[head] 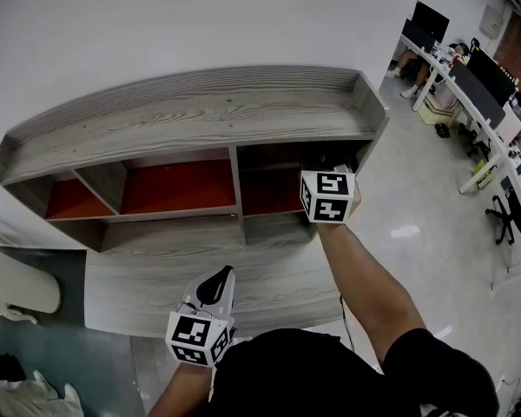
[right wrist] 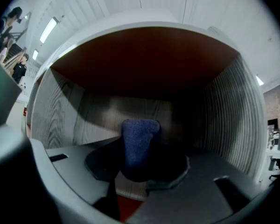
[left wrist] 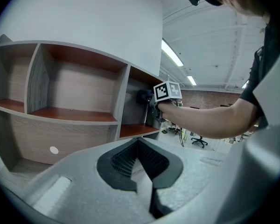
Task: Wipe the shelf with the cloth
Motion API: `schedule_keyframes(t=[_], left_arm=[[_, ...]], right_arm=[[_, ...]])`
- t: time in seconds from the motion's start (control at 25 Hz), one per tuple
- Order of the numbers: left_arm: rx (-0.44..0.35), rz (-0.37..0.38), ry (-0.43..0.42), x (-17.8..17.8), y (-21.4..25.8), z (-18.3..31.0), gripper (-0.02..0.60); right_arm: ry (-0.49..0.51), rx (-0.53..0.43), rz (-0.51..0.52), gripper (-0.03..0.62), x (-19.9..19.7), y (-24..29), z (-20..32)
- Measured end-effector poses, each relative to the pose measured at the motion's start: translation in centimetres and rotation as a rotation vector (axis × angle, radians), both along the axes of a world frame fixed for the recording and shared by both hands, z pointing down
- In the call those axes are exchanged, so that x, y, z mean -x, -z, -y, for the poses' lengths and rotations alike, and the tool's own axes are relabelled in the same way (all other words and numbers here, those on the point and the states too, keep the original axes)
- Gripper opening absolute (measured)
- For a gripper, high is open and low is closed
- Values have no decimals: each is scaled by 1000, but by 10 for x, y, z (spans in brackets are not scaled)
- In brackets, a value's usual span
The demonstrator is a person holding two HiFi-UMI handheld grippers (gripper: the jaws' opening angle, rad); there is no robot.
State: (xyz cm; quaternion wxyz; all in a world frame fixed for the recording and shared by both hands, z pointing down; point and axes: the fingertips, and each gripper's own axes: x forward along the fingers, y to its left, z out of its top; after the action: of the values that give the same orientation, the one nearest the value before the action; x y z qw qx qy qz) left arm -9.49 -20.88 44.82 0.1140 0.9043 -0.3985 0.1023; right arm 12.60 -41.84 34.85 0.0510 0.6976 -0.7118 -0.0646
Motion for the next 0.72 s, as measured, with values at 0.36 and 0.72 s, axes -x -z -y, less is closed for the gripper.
schedule_keyframes(t=[0.36, 0.72], left_arm=[[2, -3, 22, 8, 0, 1, 11], [13, -3, 55, 22, -4, -5, 11]], right_arm=[[239, 97, -86, 141, 86, -54, -3], [305, 149, -146, 141, 126, -72, 9]])
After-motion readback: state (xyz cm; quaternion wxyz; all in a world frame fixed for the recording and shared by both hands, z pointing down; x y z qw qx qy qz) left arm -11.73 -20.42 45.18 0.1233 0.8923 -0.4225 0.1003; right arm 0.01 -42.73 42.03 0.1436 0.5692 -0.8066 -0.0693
